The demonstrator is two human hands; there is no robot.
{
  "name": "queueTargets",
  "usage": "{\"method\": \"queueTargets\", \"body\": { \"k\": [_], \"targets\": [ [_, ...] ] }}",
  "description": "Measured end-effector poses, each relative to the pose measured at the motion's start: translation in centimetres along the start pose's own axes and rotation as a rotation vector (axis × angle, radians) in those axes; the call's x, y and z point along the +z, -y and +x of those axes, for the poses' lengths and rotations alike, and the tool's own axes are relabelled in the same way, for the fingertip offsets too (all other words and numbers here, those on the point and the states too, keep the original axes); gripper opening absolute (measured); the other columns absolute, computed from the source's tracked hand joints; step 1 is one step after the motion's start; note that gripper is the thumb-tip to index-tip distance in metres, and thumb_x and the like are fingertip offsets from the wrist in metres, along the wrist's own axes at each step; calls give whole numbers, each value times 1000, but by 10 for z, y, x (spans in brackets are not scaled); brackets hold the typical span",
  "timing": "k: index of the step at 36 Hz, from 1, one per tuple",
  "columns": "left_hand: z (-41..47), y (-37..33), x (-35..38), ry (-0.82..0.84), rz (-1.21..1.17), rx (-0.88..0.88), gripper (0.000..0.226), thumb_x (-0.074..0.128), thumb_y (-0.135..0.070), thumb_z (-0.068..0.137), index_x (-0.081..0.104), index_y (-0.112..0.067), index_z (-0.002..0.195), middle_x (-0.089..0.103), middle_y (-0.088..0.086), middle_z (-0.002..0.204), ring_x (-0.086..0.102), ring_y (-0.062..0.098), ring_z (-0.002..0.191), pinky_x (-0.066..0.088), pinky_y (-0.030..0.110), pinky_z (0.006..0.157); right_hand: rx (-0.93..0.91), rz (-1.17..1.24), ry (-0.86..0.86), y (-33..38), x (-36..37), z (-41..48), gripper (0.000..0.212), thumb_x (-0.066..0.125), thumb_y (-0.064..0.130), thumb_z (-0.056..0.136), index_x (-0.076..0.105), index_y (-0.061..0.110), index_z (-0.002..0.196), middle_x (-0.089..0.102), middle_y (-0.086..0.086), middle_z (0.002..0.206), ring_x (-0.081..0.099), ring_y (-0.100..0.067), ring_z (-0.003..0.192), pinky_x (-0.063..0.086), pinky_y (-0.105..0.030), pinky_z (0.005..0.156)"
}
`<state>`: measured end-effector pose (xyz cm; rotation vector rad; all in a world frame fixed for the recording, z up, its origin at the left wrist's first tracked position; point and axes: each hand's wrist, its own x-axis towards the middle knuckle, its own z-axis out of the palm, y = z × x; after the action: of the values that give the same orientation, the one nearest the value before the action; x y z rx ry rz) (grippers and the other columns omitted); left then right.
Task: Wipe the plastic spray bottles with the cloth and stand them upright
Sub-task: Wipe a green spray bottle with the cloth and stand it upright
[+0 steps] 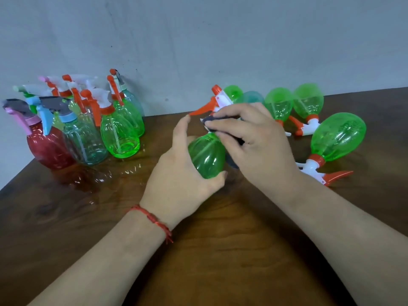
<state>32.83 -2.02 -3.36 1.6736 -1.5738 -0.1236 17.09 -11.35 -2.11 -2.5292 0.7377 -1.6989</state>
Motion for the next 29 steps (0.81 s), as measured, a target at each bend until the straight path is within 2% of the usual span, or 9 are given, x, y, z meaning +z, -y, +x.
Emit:
{"method": "queueTargets", "body": {
  "k": [5,7,11,13,17,19,23,26,29],
  "targets": [
    [-1,-4,0,14,140,39,132,90,-56,72,0,-39,167,61,-19,136,66,13,117,57,38,98,248,12,-98,-15,-14,10,25,72,7,96,83,23,111,73,9,112,68,-12,107,52,-22,96],
    [-2,-8,-1,13,190,55,131,89,-57,73,-2,-41,165,60,-18,138,65,15,119,58,44,98,294,72,-144,-13,-15,10,25,71,4,95,84,21,110,72,10,111,68,-3,106,51,-16,95],
    [-2,-10,-2,4,311,104,130,86,-57,74,-5,-38,166,61,-13,138,62,19,123,57,46,93,171,96,-102,0,-7,6,20,76,11,95,84,21,111,76,7,115,69,-15,110,55,-33,98],
    [-2,-10,-3,18,381,125,131,85,-56,75,-3,-32,169,64,-6,138,62,23,121,55,44,89,92,71,-74,5,-4,6,20,78,10,94,84,20,110,77,5,114,69,-19,106,54,-31,97],
    [1,-13,-3,27,505,171,131,86,-54,75,1,-25,170,66,-6,135,62,24,118,54,44,91,208,61,-209,-2,-12,13,19,77,12,94,84,23,109,77,7,111,71,-17,107,55,-35,97],
    [2,-13,-2,29,581,192,131,88,-51,73,6,-20,170,69,-2,130,64,27,114,54,45,88,246,40,-218,-2,-14,13,19,76,13,94,84,24,107,77,9,110,70,-16,107,54,-31,97],
    [2,-8,-5,14,711,226,126,93,-41,67,26,-11,168,71,6,121,68,34,105,56,47,78,297,176,-42,8,-8,10,20,76,11,94,84,22,109,78,12,109,70,-6,106,52,-21,97],
    [3,-4,-8,-15,746,254,121,93,-38,69,28,-13,168,71,7,125,68,35,109,56,49,79,449,368,34,8,-15,17,19,75,12,97,84,22,111,79,19,104,71,5,103,53,-14,92],
    [5,-6,-6,-7,723,246,124,93,-40,69,23,-14,169,72,9,120,68,35,107,56,47,79,467,413,59,7,-20,17,20,75,13,98,83,21,114,80,19,102,72,5,100,54,-14,90]
  ]
}}
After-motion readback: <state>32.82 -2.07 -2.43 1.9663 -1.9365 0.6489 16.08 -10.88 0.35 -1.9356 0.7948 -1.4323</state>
